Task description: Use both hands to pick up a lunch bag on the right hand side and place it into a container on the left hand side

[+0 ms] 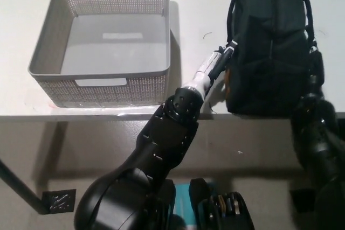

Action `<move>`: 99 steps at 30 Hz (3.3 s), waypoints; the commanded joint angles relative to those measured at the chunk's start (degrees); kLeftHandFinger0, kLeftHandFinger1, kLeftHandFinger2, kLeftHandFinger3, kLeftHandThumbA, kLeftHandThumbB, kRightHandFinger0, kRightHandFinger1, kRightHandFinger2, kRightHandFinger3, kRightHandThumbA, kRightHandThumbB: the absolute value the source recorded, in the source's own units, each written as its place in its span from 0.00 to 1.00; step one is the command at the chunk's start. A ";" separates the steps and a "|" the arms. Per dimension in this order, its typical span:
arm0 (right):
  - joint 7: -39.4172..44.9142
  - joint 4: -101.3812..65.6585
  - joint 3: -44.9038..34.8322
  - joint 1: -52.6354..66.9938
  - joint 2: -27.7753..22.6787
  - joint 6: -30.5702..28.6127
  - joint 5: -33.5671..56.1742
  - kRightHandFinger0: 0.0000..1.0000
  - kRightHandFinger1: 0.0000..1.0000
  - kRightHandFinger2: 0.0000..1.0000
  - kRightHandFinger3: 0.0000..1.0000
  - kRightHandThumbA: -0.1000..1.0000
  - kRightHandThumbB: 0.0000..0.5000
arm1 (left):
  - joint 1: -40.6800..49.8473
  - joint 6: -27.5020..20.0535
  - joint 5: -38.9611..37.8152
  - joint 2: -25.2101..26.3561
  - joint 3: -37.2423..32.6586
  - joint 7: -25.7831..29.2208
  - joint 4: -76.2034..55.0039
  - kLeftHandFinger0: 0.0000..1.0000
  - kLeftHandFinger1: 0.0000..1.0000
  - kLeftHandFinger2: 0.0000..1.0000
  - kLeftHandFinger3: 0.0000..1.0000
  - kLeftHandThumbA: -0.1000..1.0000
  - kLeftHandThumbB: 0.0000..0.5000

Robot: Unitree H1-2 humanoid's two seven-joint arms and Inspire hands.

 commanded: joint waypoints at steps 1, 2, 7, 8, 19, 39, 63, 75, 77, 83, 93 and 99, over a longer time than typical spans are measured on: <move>-0.68 -4.31 3.83 2.72 8.58 1.77 -2.74 1.00 1.00 1.00 1.00 1.00 0.26 | -1.52 0.52 1.34 -2.56 -2.04 -2.01 2.50 1.00 1.00 1.00 1.00 1.00 0.67; -0.60 -7.45 5.89 3.62 9.05 1.79 -4.60 1.00 1.00 1.00 1.00 1.00 0.28 | -2.05 1.14 0.62 -2.98 -1.67 -3.04 2.53 1.00 1.00 1.00 1.00 1.00 0.68; -4.77 -20.90 9.93 7.44 9.29 5.73 -5.72 1.00 1.00 1.00 1.00 1.00 0.13 | -3.90 1.70 -1.98 -4.17 -0.35 -7.48 1.95 1.00 1.00 1.00 1.00 1.00 0.67; -6.89 -25.91 10.50 9.06 9.24 7.03 -6.05 1.00 1.00 1.00 1.00 1.00 0.05 | -4.47 1.32 -2.33 -4.60 -0.40 -8.81 1.59 1.00 1.00 1.00 1.00 1.00 0.61; -18.26 -49.47 11.78 15.53 7.75 15.26 -9.71 1.00 1.00 1.00 1.00 1.00 0.00 | -9.08 -1.21 -3.27 -7.90 -1.34 -13.56 0.72 1.00 1.00 1.00 1.00 1.00 0.56; -25.41 -59.40 11.76 10.71 6.10 20.65 -11.89 1.00 1.00 1.00 1.00 1.00 0.00 | -16.48 1.96 -4.86 -7.58 -0.62 -14.95 -2.68 1.00 1.00 1.00 1.00 1.00 0.67; -18.72 -41.68 18.22 -19.92 5.70 25.02 -11.74 1.00 1.00 1.00 1.00 1.00 0.11 | -22.05 15.87 -8.46 7.65 5.63 -12.03 -27.31 1.00 1.00 1.00 1.00 1.00 0.67; -15.36 -15.07 22.06 -36.78 13.33 16.61 -14.55 1.00 1.00 1.00 1.00 1.00 0.17 | -16.83 19.90 -10.41 19.82 11.68 -11.84 -38.65 1.00 1.00 1.00 1.00 1.00 0.63; -16.15 -10.78 21.77 -39.49 15.19 16.02 -14.67 1.00 1.00 1.00 1.00 1.00 0.21 | -15.38 22.63 -10.90 21.44 13.37 -11.04 -41.98 1.00 1.00 1.00 1.00 1.00 0.64; -13.66 -2.27 23.12 -44.00 18.37 14.22 -16.04 1.00 1.00 1.00 1.00 1.00 0.26 | -10.56 26.47 -14.35 24.36 18.11 -11.22 -48.66 1.00 1.00 1.00 1.00 1.00 0.65; -12.20 4.20 26.03 -44.67 24.13 13.20 -17.86 1.00 1.00 1.00 1.00 1.00 0.22 | 0.16 30.29 -15.83 27.34 23.10 -10.23 -58.15 1.00 1.00 1.00 1.00 1.00 0.69; -10.93 5.74 27.92 -43.98 24.54 13.23 -19.77 1.00 1.00 1.00 1.00 1.00 0.09 | 3.20 30.76 -16.80 26.75 25.07 -9.91 -59.33 1.00 1.00 1.00 1.00 1.00 0.72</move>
